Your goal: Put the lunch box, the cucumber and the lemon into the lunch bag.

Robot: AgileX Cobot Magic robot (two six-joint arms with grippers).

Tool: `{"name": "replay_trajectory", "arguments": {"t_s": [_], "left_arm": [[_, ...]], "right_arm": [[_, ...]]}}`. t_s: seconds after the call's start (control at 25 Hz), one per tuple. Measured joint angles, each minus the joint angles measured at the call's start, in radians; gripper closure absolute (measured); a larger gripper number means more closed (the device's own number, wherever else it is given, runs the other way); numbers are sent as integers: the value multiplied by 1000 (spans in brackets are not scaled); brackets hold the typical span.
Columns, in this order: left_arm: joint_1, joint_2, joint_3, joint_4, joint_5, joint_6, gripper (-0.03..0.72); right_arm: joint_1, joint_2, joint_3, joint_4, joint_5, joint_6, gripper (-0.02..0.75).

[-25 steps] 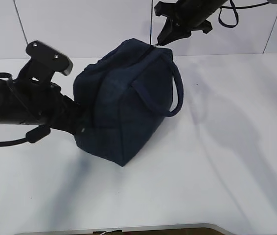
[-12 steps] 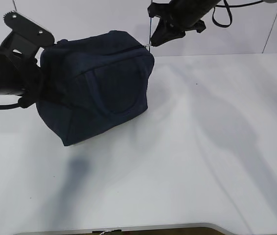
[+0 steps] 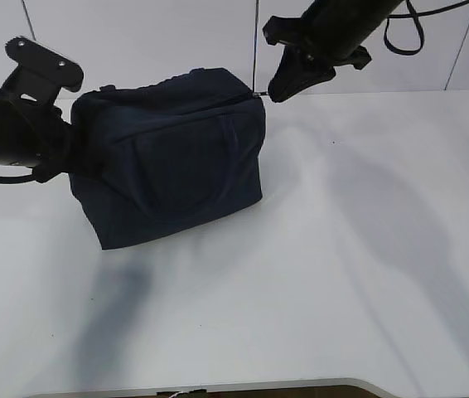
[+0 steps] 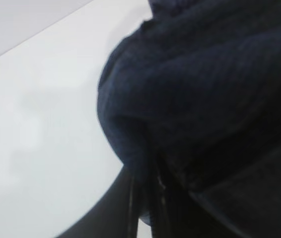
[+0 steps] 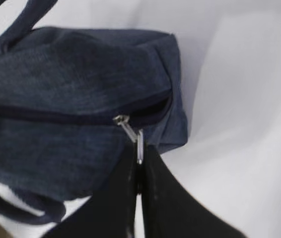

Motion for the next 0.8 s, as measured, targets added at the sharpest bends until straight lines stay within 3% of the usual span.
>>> {"name": "replay_trajectory", "arguments": {"t_s": [0.6, 0.8], "left_arm": [[4, 5, 0, 15, 60, 0, 693], [4, 8, 0, 13, 60, 0, 693]], "right_arm": [[0, -297, 415, 76, -26, -103, 733], [0, -297, 444, 146, -29, -75, 733]]}}
